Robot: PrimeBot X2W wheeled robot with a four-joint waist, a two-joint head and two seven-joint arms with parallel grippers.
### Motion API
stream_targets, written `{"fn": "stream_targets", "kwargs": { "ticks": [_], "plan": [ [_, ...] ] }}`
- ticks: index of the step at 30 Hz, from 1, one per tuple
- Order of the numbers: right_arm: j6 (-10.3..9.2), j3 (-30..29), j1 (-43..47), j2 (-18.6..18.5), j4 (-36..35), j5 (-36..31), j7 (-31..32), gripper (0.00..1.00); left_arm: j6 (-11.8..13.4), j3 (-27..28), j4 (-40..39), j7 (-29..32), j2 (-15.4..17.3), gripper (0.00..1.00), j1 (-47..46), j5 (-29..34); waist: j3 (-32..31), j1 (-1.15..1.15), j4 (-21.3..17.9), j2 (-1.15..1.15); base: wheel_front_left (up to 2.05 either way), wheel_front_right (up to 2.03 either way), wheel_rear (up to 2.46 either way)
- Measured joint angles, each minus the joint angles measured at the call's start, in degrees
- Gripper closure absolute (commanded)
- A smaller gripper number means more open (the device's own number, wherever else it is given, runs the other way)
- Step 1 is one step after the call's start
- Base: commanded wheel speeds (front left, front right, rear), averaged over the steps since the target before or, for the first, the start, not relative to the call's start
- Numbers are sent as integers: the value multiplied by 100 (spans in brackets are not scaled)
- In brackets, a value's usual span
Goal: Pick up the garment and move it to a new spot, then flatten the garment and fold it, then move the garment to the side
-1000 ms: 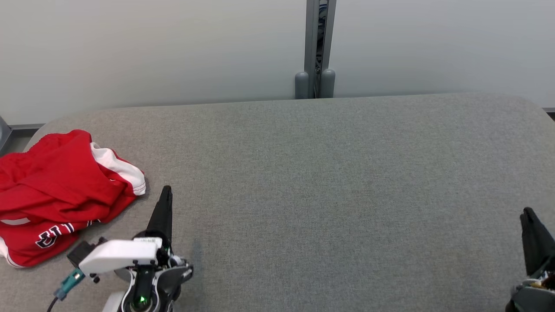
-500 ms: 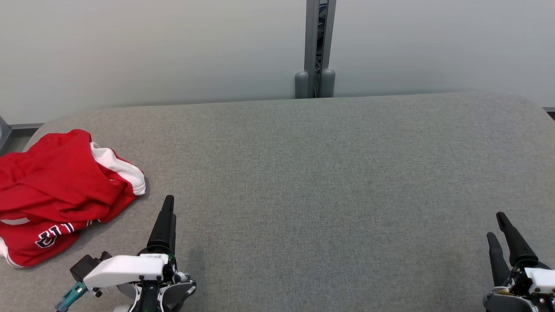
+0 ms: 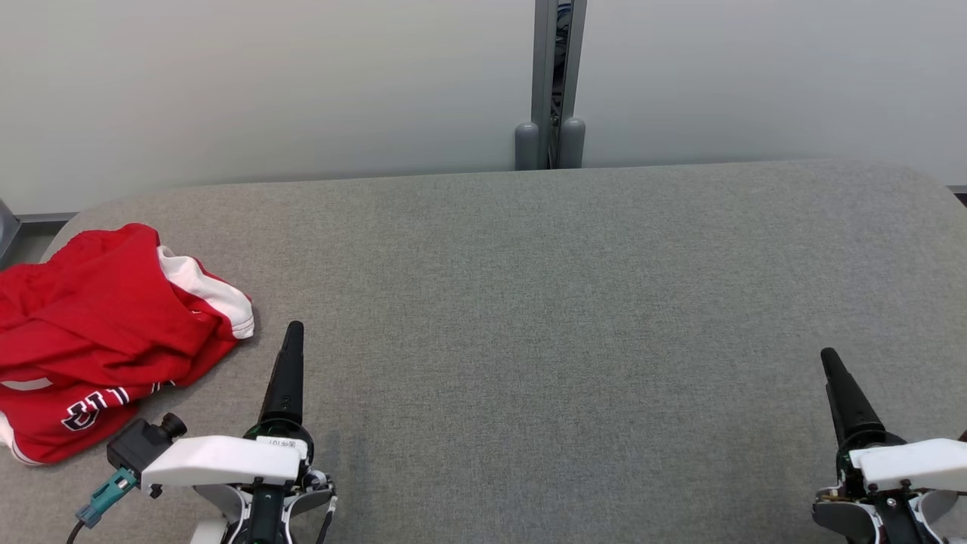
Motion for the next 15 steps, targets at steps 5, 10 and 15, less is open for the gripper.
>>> {"fn": "stream_targets", "kwargs": {
  "ticks": [5, 10, 15],
  "plan": [
    [0, 294, -31, -14, -111, -619, -165, 0, 0, 27, -167, -56, -2, 0, 63, 603, 9, 0, 5, 0, 0, 0, 0],
    [1, 597, -90, -56, -233, -1195, -313, 0, 26, 47, -343, -123, -3, 0, 85, 1292, 16, 0, 11, 0, 0, 0, 0],
    [1, 806, -115, -102, -310, -1600, -428, 0, 124, 62, -503, -164, -1, 0, 105, 1786, 23, 0, 13, 0, 0, 0, 0]
  ]
}}
